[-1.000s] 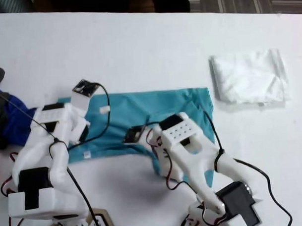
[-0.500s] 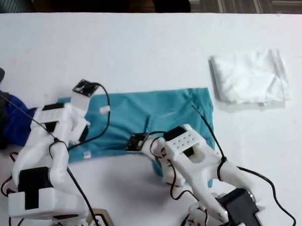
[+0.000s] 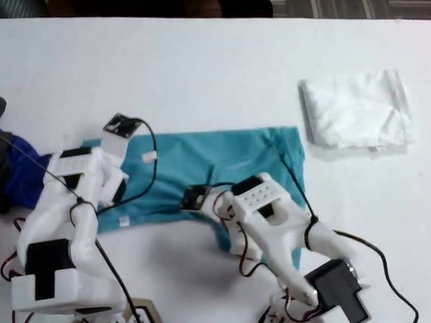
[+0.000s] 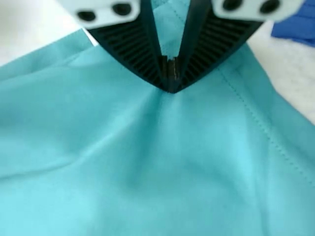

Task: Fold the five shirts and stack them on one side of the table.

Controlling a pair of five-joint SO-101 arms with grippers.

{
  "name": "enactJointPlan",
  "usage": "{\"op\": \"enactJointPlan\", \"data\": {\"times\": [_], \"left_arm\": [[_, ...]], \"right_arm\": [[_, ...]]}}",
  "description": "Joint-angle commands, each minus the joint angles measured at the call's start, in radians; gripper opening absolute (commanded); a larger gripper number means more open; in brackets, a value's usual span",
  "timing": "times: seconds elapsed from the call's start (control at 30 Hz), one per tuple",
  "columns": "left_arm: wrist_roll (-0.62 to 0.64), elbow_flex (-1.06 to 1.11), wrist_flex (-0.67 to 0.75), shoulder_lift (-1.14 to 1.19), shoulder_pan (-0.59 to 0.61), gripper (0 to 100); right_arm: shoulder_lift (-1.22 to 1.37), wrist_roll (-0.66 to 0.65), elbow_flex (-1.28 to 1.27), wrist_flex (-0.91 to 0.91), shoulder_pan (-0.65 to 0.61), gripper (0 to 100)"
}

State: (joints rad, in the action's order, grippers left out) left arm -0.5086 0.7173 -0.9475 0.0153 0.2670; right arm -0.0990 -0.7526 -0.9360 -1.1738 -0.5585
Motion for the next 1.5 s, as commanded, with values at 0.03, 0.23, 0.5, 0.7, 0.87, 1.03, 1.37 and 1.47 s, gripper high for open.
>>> {"op": "enactJointPlan", "data": {"times": [0.03, 0.23, 0.5, 0.7, 0.87, 1.03, 1.37, 1.47], "left_arm": [[-0.002, 0.001, 0.018, 0.005, 0.026, 3], [-0.002, 0.001, 0.018, 0.005, 0.026, 3], [-0.002, 0.001, 0.018, 0.005, 0.026, 3], [-0.002, 0.001, 0.018, 0.005, 0.026, 3], [-0.002, 0.001, 0.018, 0.005, 0.026, 3], [-0.002, 0.001, 0.018, 0.005, 0.026, 3], [-0.002, 0.002, 0.018, 0.005, 0.026, 3], [-0.002, 0.002, 0.018, 0.005, 0.026, 3]], "right_arm": [[0.027, -0.011, 0.008, 0.015, -0.007, 1.7], [0.025, -0.011, 0.144, -0.09, 0.002, 1.8], [0.035, -0.155, 0.486, -0.251, 0.232, 1.8], [0.044, -0.19, 0.69, -0.26, 0.306, 1.8], [0.193, -0.19, 0.844, -0.257, 0.309, 1.8], [0.387, -0.189, 1.033, -0.275, 0.321, 1.8], [0.647, -0.109, 1.386, -0.389, 0.334, 15.1], [0.714, -0.049, 1.502, -0.392, 0.354, 20.0]]}}
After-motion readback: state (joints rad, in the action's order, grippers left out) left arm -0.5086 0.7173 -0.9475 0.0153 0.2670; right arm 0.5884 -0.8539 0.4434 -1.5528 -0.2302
